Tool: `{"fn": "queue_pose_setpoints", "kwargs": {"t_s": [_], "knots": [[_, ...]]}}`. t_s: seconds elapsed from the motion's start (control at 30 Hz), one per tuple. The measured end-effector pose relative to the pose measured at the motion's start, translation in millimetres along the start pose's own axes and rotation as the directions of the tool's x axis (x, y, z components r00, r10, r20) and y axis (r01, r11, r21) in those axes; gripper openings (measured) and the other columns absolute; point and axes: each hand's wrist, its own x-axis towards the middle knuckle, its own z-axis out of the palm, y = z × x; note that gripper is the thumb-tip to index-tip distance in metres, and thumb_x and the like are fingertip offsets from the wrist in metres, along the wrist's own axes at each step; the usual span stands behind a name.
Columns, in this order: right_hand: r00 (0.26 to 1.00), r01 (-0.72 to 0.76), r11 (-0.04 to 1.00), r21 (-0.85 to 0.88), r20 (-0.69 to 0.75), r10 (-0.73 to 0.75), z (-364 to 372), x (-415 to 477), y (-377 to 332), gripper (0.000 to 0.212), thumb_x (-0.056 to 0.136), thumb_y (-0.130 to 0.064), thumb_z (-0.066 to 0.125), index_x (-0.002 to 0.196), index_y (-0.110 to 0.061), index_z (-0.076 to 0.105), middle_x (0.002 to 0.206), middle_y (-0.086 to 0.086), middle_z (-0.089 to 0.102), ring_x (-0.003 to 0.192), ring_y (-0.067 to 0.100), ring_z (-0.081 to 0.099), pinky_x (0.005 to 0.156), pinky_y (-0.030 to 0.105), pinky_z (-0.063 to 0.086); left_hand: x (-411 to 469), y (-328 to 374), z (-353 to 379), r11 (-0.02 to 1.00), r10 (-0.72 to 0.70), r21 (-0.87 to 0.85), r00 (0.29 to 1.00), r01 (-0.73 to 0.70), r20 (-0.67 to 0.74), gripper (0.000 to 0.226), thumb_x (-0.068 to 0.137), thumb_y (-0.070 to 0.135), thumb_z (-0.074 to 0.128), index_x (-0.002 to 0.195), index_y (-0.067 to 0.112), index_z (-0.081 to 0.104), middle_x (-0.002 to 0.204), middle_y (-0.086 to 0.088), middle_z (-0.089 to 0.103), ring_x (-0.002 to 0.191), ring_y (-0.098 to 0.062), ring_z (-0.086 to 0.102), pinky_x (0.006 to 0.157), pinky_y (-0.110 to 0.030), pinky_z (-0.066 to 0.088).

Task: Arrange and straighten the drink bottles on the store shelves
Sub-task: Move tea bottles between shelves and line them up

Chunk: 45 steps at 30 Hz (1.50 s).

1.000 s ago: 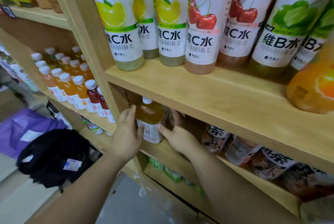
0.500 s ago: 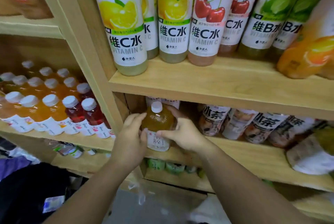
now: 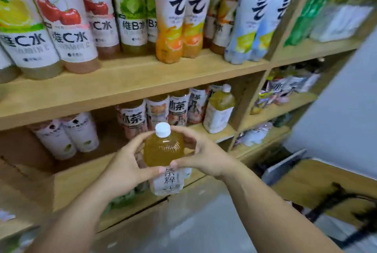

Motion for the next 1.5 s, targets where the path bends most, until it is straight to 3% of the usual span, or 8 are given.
{"fn": "queue_pose_setpoints", "kwargs": {"t_s": [0.17, 0.43, 0.6, 0.77, 0.97, 1.1, 1.37, 1.5], "knots": [[0.988, -0.013, 0.998, 0.057, -0.151, 0.022, -71.6, -60.1, 26.3, 0.079, 0.074, 0.001, 0.087, 0.141, -0.027, 0.055, 0.139, 0.0, 0.064, 0.13, 0.022, 0.059, 0.103, 0.047, 0.054, 30.3, 24.5, 84.9, 0.998, 0.056, 0.002, 0.989, -0.057, 0.136, 0.087, 0.066, 0.004, 0.094, 0.133, 0.041, 0.054, 0.119, 0.019, 0.071, 0.106, -0.018, 0.071, 0.091, -0.04, 0.061], [0.969, -0.007, 0.989, 0.145, -0.243, 0.042, -210.3, -149.3, 93.9, 0.079, 0.079, 0.011, 0.079, 0.148, -0.015, 0.05, 0.142, 0.008, 0.062, 0.132, 0.028, 0.058, 0.109, 0.044, 0.05, 72.8, 53.5, 260.2, 0.994, 0.056, -0.107, 0.978, -0.035, 0.201, 0.084, 0.067, -0.006, 0.09, 0.136, 0.03, 0.055, 0.125, 0.011, 0.071, 0.11, -0.012, 0.07, 0.089, -0.028, 0.057], [0.947, -0.012, 0.992, 0.129, -0.316, 0.052, -300.2, -199.5, 130.9, 0.077, 0.084, 0.004, 0.079, 0.148, -0.026, 0.05, 0.142, -0.008, 0.063, 0.135, 0.012, 0.055, 0.108, 0.034, 0.05, 105.1, 80.8, 366.2, 0.997, 0.074, -0.047, 0.971, -0.065, 0.226, 0.081, 0.067, -0.004, 0.091, 0.131, 0.034, 0.057, 0.123, 0.01, 0.072, 0.108, -0.013, 0.069, 0.093, -0.029, 0.057], [0.925, -0.042, 0.988, 0.151, -0.368, 0.095, -362.3, -222.8, 152.0, 0.072, 0.086, -0.007, 0.08, 0.148, -0.032, 0.052, 0.138, -0.012, 0.065, 0.13, 0.007, 0.058, 0.106, 0.034, 0.051, 133.0, 97.9, 433.7, 0.999, 0.046, -0.028, 0.979, -0.041, 0.2, 0.083, 0.058, 0.029, 0.096, 0.133, 0.039, 0.059, 0.121, -0.006, 0.072, 0.099, -0.03, 0.068, 0.093, -0.058, 0.054], [0.886, -0.066, 0.974, 0.217, -0.437, 0.157, -417.2, -218.0, 188.2, 0.069, 0.087, 0.0, 0.078, 0.143, -0.031, 0.053, 0.13, -0.015, 0.068, 0.119, 0.004, 0.065, 0.093, 0.023, 0.056, 188.5, 100.2, 486.3, 0.999, 0.032, -0.004, 0.973, -0.032, 0.23, 0.083, 0.066, -0.002, 0.092, 0.136, 0.022, 0.057, 0.113, 0.007, 0.076, 0.088, -0.006, 0.071, 0.074, -0.017, 0.053], [0.861, -0.109, 0.962, 0.25, -0.46, 0.217, -459.6, -195.3, 207.0, 0.071, 0.087, 0.001, 0.077, 0.142, -0.037, 0.054, 0.126, -0.014, 0.072, 0.118, 0.012, 0.068, 0.093, 0.033, 0.059, 244.5, 96.1, 511.2, 1.0, 0.026, -0.013, 0.962, -0.023, 0.272, 0.082, 0.066, -0.005, 0.091, 0.136, 0.023, 0.058, 0.123, -0.001, 0.073, 0.104, -0.019, 0.073, 0.084, -0.029, 0.057], [0.789, -0.147, 0.969, 0.2, -0.567, 0.237, -559.5, -139.8, 214.4, 0.069, 0.088, -0.002, 0.078, 0.145, -0.033, 0.053, 0.124, -0.02, 0.071, 0.115, 0.001, 0.067, 0.085, 0.018, 0.055, 368.3, 128.7, 565.6, 0.999, 0.037, -0.049, 0.933, -0.021, 0.359, 0.075, 0.072, -0.006, 0.086, 0.123, 0.041, 0.058, 0.093, 0.012, 0.073, 0.067, 0.006, 0.063, 0.063, -0.011, 0.049], [0.78, -0.143, 0.972, 0.185, -0.584, 0.225, -598.7, -112.9, 213.4, 0.067, 0.089, 0.002, 0.074, 0.141, -0.034, 0.051, 0.112, -0.026, 0.073, 0.107, -0.007, 0.066, 0.082, 0.012, 0.053, 418.2, 140.6, 581.2, 0.998, 0.061, -0.033, 0.923, -0.053, 0.381, 0.076, 0.073, -0.004, 0.087, 0.125, 0.042, 0.057, 0.098, 0.013, 0.075, 0.082, 0.002, 0.07, 0.073, -0.016, 0.054]]}}
